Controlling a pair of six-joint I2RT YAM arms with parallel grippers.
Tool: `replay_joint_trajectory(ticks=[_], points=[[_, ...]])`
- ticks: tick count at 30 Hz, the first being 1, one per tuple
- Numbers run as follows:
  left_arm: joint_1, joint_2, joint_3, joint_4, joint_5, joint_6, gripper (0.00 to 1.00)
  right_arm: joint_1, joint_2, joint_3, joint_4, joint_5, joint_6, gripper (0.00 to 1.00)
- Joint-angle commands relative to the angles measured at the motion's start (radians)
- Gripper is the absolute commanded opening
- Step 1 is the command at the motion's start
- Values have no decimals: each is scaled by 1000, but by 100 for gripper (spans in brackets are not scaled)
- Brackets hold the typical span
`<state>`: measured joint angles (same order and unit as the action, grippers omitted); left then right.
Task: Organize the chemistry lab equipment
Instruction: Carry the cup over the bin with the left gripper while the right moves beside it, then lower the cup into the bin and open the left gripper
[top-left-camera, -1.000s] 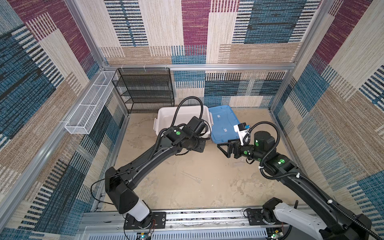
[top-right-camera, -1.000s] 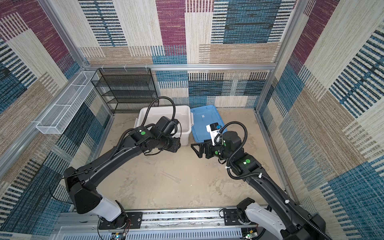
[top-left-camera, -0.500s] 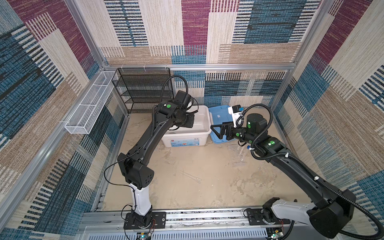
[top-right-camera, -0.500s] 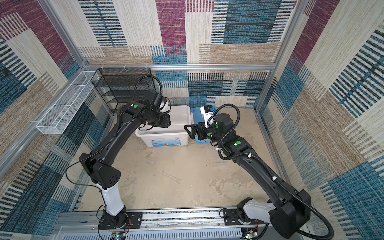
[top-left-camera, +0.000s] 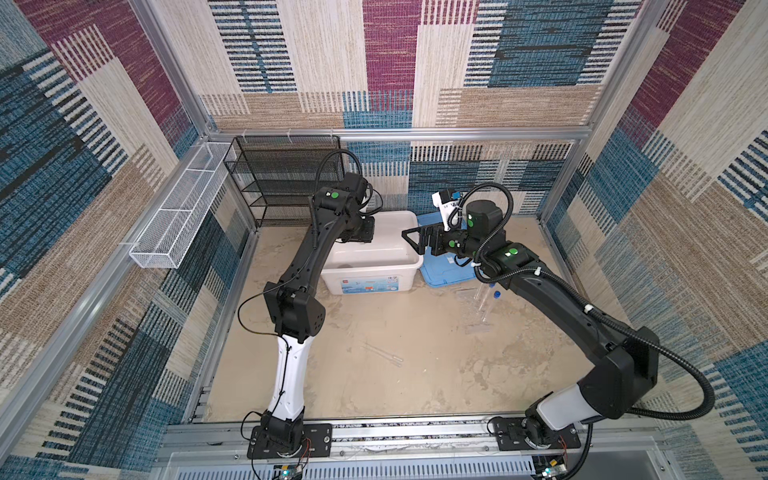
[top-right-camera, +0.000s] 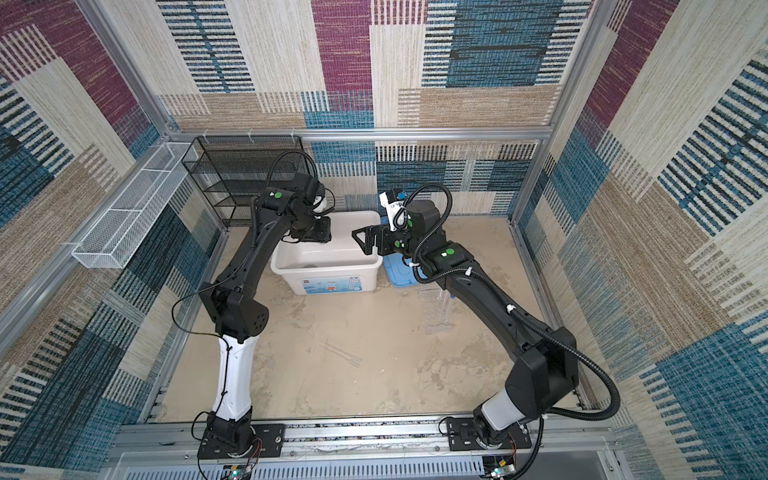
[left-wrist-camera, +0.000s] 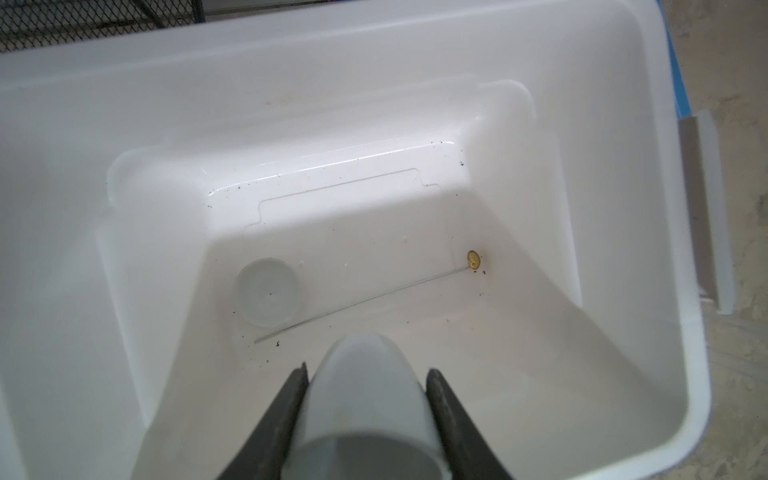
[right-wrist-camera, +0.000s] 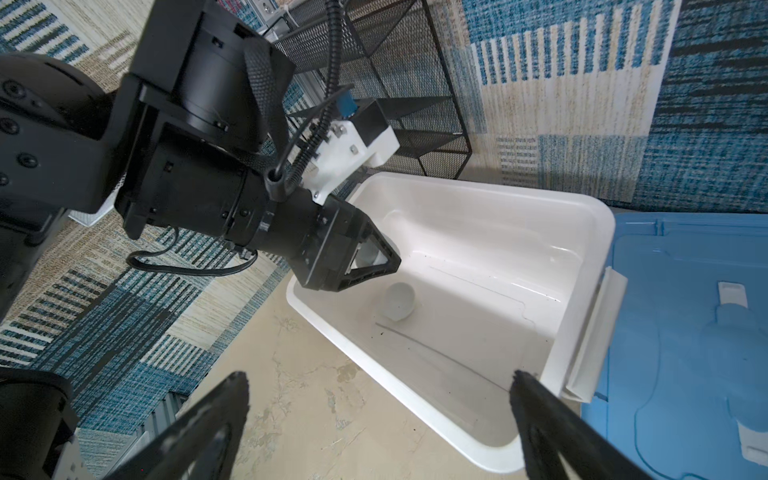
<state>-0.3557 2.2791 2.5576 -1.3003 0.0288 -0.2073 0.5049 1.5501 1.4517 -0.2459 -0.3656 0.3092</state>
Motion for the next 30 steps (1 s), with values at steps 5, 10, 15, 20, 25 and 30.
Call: replay_joint_trajectory(ticks=[5,10,15,20,25,30], points=[[16,111,83,24,-43,-3,29,1,107,64,-5,-3,-41,100],[17,145,44,92,-64,-1,29,1,164,84,2,2,-65,99],[17,153,-29,177,-71,-4,29,3,218,117,20,-27,-85,97],[17,197,-23,191,-82,-6,29,7,263,143,20,-37,-98,96],[16,222,-38,215,-78,-7,30,18,279,144,32,-13,-118,95],[15,244,-42,237,-76,-6,30,24,301,144,20,-4,-137,95]])
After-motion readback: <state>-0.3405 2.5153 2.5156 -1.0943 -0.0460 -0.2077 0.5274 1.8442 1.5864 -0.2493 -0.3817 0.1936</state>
